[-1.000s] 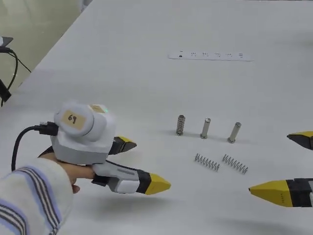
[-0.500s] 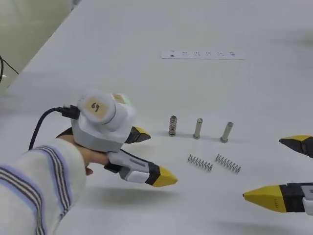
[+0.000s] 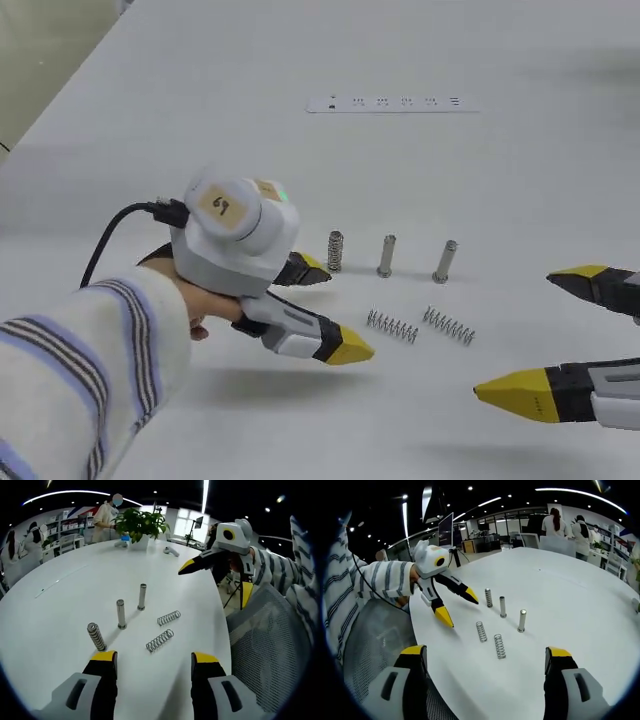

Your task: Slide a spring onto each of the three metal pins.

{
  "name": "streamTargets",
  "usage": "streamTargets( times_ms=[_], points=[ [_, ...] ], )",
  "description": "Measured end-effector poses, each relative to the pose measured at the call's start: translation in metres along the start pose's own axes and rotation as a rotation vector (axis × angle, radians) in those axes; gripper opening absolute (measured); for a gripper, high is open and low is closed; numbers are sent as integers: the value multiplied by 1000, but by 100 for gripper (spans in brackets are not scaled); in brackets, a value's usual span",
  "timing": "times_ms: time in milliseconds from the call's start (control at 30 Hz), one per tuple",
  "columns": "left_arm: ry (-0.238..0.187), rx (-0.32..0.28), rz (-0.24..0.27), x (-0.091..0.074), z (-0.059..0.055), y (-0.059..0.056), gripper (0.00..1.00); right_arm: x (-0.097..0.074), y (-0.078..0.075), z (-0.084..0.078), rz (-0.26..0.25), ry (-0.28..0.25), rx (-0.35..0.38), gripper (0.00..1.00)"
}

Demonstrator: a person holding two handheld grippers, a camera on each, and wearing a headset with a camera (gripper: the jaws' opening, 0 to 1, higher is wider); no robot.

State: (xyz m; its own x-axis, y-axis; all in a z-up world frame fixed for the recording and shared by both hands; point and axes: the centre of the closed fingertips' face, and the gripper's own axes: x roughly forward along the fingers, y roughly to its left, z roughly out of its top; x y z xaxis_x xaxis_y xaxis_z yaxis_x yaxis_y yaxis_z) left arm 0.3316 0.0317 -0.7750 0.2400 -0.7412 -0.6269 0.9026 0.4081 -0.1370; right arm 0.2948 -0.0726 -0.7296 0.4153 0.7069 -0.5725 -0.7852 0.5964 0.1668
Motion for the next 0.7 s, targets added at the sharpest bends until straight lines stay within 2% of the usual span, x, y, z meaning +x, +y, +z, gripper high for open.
streamTargets(
  times_ms=[233,367,500,700],
  points=[
    [7,36,-28,12,10,-1,48,-1,-2,-3,-7,9,5,96],
    [44,75,-52,21,7,-4,44,-2,-3,-5,-12,16,9,96],
    [42,68,-77,28,9,-5,41,-2,-2,-5,-11,17,11,96],
    [57,91,-111,35,7,-11,29,-2,1,-8,-5,27,12,96]
  ],
)
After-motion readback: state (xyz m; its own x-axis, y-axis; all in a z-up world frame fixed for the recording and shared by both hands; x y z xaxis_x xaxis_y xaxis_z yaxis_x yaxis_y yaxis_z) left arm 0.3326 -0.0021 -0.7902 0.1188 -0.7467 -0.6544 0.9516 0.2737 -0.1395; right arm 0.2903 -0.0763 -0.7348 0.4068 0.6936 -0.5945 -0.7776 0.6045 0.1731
